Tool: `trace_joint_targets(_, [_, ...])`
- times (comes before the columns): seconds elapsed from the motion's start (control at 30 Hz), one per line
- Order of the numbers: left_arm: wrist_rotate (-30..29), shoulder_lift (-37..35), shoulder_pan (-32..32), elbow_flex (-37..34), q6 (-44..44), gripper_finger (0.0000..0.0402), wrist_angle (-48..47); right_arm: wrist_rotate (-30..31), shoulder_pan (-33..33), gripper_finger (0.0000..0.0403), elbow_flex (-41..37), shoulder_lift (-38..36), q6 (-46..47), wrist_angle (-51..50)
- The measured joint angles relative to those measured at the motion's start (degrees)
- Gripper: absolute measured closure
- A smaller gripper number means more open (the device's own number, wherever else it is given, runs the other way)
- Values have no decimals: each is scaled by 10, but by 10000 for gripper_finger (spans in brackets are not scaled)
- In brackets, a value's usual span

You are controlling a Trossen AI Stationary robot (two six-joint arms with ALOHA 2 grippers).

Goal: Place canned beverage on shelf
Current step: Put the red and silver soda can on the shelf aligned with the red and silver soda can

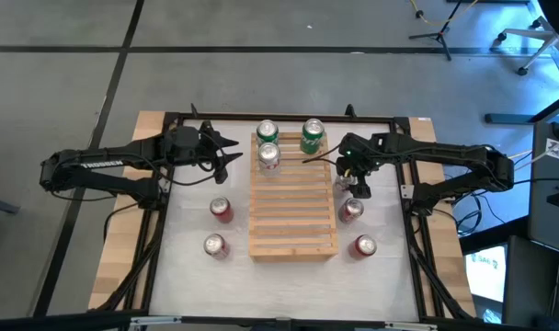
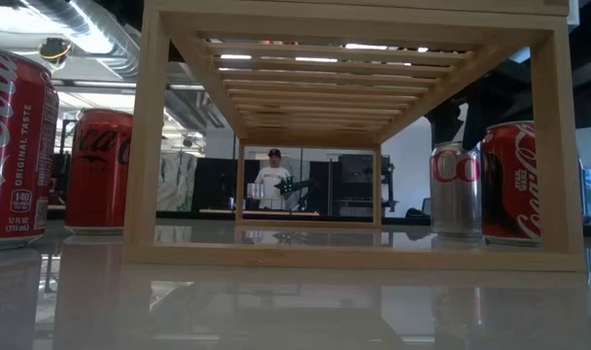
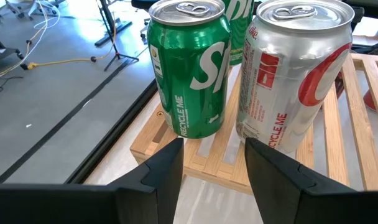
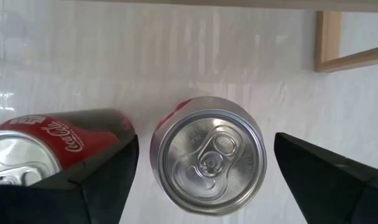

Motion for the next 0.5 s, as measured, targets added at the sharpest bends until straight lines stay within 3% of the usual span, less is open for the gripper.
trace_joint_targets(0.5, [0,0,0,0,0,239,0,1,0,36,0,62,-1,1])
